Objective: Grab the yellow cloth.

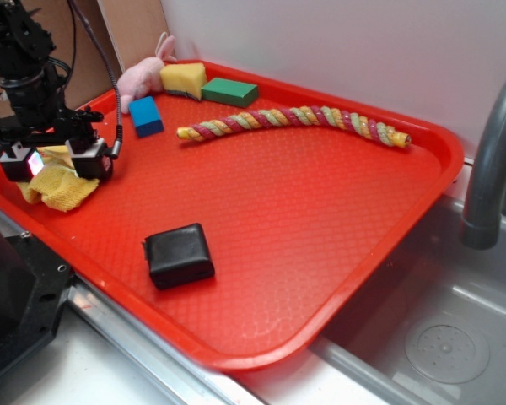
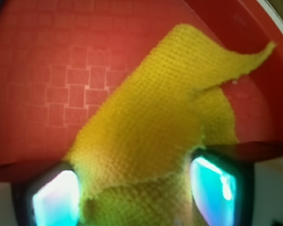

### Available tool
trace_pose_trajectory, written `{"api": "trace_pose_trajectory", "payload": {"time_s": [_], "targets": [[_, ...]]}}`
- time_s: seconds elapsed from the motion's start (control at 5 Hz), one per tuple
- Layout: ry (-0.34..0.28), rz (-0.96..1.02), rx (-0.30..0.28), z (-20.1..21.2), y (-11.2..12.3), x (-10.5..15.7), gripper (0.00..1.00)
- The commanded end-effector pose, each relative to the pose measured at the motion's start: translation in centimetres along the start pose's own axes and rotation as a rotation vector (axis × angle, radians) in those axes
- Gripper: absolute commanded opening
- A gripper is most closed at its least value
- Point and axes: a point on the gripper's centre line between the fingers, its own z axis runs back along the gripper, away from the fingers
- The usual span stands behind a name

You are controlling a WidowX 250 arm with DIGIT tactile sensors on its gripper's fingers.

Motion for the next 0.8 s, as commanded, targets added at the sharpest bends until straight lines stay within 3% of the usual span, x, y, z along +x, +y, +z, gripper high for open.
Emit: {"api": "trace_pose_trajectory", "payload": {"time_s": [0.0, 0.4, 0.6], "targets": [[0.004, -0.103, -0.052, -0.4, -0.9, -1.1, 0.0], [0.006, -0.242, -0.102, 1.3, -0.8, -2.3, 0.0], [0.016, -0.447, -0.143, 5.8, -1.0, -2.6, 0.0]]}}
